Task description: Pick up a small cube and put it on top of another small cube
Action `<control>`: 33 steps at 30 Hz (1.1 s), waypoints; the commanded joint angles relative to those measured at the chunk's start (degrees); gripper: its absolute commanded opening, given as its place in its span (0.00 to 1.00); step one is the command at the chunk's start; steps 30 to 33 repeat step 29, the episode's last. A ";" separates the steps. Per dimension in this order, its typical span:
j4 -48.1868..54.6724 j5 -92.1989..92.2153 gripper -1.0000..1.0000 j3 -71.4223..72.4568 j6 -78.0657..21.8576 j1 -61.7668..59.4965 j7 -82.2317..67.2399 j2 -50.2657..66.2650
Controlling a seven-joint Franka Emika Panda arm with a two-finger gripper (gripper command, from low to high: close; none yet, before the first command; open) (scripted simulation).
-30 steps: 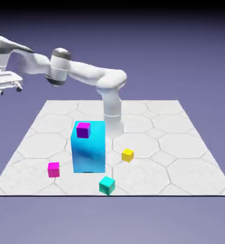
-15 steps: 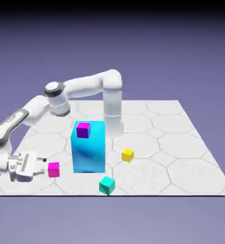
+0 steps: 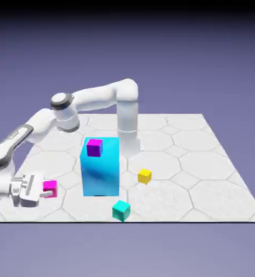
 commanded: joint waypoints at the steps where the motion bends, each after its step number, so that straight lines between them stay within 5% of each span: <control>1: -0.79 0.77 0.00 1.14 -2.44 1.82 0.60 1.39; 14: -9.05 7.47 0.00 10.66 -34.17 22.99 7.30 15.35; 25: -26.46 5.40 0.00 9.85 -27.17 12.36 7.79 13.25; 26: -26.46 5.40 1.00 9.85 -27.17 12.36 7.79 13.25; 33: -22.32 5.76 1.00 9.78 -28.94 14.82 7.66 13.58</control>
